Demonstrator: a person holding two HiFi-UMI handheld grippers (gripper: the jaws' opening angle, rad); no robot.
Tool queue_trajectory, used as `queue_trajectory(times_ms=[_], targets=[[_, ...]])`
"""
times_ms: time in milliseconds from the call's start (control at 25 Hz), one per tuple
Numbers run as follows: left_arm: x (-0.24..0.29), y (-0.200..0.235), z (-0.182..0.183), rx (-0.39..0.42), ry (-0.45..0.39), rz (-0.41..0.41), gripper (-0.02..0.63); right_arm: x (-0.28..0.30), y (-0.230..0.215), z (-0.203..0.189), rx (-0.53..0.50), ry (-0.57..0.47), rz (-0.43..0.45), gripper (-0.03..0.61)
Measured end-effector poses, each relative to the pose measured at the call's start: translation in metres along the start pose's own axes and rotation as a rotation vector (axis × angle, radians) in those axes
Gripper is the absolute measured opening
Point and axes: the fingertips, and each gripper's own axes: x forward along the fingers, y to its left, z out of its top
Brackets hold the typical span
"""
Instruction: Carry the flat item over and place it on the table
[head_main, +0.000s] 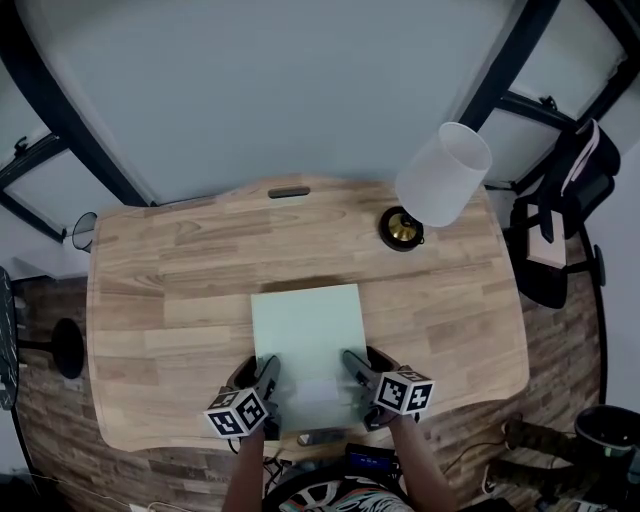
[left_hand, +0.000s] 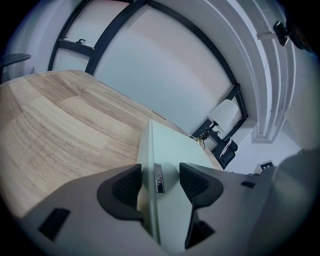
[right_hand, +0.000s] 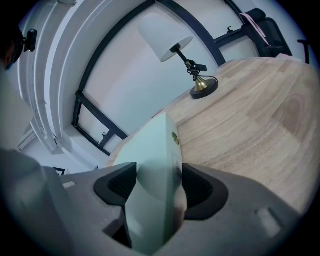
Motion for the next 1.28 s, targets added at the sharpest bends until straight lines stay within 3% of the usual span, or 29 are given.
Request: queue_trajectory(times_ms=[720,960,1280], targets=[[0.007,0.009,-0.004,0.027,0.009,0.057,0.236,0.011,-0.004,-0.002,-0.047,0.006,0.01,0.268],[0.006,0.008,-0.002,0.058,0.014,0.086,0.236,0.009,-0.001,0.002,-0.154,0.009,-0.046,0.268],[-0.007,0.008,0.013,0.095,-0.045,0.106,0.238,-0.005,0.007,0.018,-0.259,-0.096,-0.087,0.268]])
